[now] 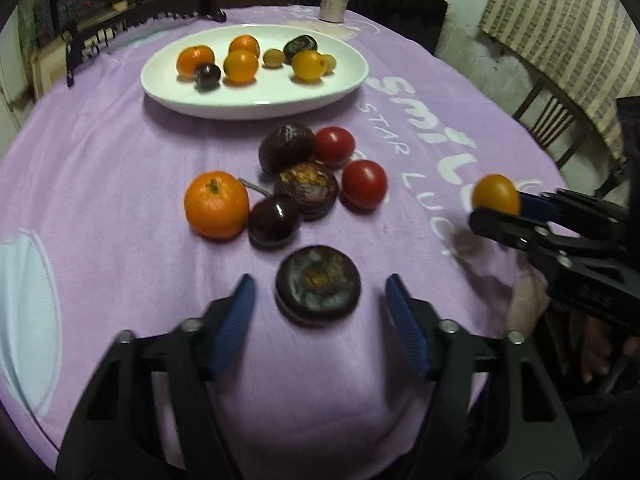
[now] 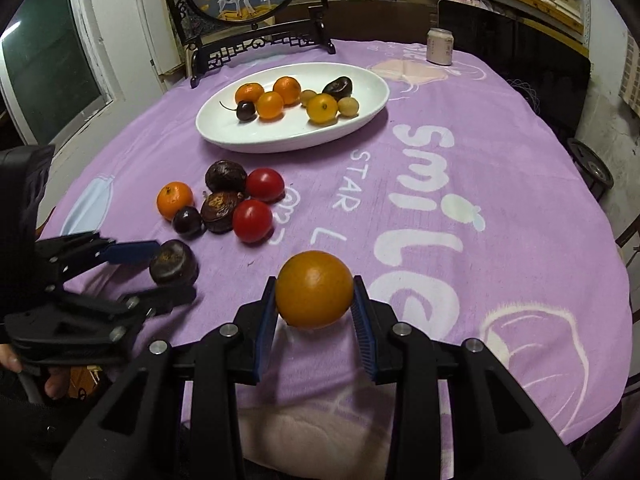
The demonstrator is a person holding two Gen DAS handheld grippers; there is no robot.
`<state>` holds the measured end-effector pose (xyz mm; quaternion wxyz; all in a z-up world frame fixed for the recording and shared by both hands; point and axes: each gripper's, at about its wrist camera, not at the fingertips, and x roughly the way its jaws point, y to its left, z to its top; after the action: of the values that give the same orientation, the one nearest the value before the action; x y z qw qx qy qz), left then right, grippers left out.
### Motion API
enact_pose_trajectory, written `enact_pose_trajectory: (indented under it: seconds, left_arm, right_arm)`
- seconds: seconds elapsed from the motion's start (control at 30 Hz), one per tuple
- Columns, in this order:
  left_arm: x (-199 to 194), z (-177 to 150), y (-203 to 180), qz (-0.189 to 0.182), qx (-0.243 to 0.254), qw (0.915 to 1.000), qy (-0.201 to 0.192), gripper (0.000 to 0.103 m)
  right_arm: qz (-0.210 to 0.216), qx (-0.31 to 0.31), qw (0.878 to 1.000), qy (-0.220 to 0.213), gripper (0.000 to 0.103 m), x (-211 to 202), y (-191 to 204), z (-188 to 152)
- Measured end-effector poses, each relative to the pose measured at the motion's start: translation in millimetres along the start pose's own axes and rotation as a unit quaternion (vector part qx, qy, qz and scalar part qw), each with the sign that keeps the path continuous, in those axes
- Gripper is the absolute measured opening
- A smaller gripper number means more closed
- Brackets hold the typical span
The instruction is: Organize fruits
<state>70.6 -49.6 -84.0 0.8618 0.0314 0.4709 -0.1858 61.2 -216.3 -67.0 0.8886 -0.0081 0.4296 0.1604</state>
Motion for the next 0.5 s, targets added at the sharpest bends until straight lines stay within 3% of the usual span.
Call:
enact_pose_trajectory:
  seconds: [0.07,0.5]
  left_arm:
    - [1.1,1.2,-3.0,0.016,0.007,0.9999,-0.002,0.042]
    - [-23.9,6.2,6.3,0.016,-0.005,0.9994,-0.029,0.042]
  right_arm:
    - [0.005,0.001,1.0,-0.001,0.036,0.4,-1.3,0.7]
    - [0.017,0.01,1.0,0.0,0.036,0.6,-4.2,3.8]
